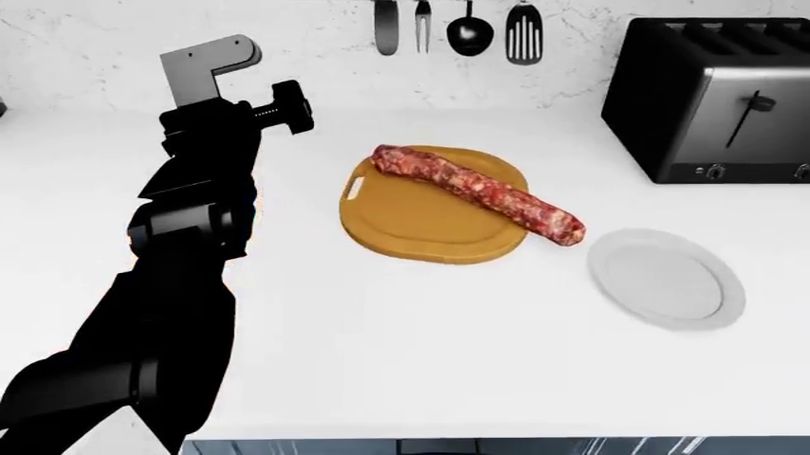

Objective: Pick the salami from the plate and place it on the cutting board. Then pick the condiment bottle from the cabinet and place it next to the cutting board.

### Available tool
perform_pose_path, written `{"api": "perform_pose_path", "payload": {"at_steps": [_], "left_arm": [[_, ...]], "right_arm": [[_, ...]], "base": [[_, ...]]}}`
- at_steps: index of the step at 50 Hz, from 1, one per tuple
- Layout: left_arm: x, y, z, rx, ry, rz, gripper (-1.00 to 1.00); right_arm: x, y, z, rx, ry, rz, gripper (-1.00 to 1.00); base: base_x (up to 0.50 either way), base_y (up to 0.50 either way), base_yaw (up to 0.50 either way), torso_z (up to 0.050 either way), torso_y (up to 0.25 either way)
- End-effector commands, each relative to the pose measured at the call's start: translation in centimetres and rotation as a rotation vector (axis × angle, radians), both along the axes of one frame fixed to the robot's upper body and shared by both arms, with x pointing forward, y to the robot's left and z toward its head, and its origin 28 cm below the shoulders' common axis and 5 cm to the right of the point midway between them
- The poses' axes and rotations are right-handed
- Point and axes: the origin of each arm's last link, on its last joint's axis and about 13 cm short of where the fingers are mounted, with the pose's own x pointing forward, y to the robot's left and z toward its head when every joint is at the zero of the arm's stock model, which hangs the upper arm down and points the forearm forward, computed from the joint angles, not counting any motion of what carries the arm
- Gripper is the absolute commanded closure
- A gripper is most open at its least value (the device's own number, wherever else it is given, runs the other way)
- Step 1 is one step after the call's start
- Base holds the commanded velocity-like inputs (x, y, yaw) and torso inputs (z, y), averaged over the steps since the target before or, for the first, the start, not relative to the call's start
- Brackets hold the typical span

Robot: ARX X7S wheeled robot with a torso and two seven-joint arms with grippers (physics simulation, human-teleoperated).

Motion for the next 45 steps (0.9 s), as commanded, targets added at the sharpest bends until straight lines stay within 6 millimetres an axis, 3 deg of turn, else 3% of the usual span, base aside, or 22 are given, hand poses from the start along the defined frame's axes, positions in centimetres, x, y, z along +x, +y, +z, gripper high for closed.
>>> {"api": "perform_pose_path", "payload": {"at_steps": [1, 11, 30, 45], "left_arm": [[0.0, 0.0, 0.0, 0.003, -0.001, 0.001, -1.0], [0.0, 0.0, -0.1, 0.007, -0.001, 0.0, -1.0], [0.0, 0.0, 0.0, 0.005, -0.007, -0.001, -1.0], [0.0, 0.0, 0.0, 0.006, -0.009, -0.002, -1.0]], "right_arm": [[0.1, -0.3, -0.3, 0.01, -0.008, 0.006, 1.0], [-0.5, -0.8, -2.0, 0.015, 0.039, -0.01, 1.0], [-1.1, -1.2, -10.3, 0.117, 0.182, 0.128, 1.0], [-2.0, -2.2, -14.5, 0.14, 0.193, 0.124, 1.0]], "base": [[0.0, 0.0, 0.0, 0.0, 0.0], [0.0, 0.0, 0.0, 0.0, 0.0], [0.0, 0.0, 0.0, 0.0, 0.0], [0.0, 0.0, 0.0, 0.0, 0.0]]}}
